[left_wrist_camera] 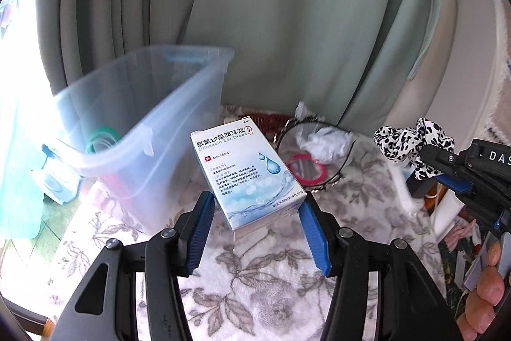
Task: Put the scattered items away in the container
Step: 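Lift and carry the medicine box and scrunchie over the clear box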
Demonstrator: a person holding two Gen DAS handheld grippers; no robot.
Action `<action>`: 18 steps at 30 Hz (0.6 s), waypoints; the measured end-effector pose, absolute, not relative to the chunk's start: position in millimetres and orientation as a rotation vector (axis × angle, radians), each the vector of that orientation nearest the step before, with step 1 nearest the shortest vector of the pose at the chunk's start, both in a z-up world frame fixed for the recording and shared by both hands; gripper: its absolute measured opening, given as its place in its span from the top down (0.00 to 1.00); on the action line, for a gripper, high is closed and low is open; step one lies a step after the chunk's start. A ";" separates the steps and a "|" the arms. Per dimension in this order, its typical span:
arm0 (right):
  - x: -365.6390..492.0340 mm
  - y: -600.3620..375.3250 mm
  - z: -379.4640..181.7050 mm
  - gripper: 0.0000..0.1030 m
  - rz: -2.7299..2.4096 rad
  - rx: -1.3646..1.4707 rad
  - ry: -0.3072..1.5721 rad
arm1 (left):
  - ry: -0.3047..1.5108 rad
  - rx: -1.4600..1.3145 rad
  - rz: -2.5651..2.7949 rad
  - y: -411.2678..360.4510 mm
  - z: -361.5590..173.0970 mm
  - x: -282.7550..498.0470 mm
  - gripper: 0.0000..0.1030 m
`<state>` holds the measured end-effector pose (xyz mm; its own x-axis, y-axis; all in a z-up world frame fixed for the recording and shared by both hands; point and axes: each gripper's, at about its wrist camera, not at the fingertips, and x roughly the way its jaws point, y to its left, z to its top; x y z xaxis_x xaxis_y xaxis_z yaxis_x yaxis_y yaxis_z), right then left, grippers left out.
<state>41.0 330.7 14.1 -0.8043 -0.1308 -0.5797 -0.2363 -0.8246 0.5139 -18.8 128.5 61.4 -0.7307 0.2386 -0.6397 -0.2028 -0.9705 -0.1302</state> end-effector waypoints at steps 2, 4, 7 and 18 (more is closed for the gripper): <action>48.0 328.3 23.8 0.79 2.801 -0.934 0.907 | -0.079 -0.985 2.725 126.3 69.8 -12.9 0.45; 54.7 325.2 32.8 0.79 2.816 -0.909 0.907 | -0.083 -0.955 2.731 124.1 78.2 -7.0 0.45; 66.2 318.8 49.0 0.79 2.843 -0.866 0.898 | -0.093 -0.908 2.741 119.9 91.0 2.5 0.45; 100.5 289.3 99.6 0.79 2.941 -0.739 0.840 | -0.151 -0.748 2.786 94.4 132.9 34.8 0.45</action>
<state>100.5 289.3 99.6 -0.8896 -0.1300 -0.4378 -0.1208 -0.8575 0.5001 34.8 94.4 132.9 -0.8362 0.2682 -0.4784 -0.2149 -0.9627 -0.1643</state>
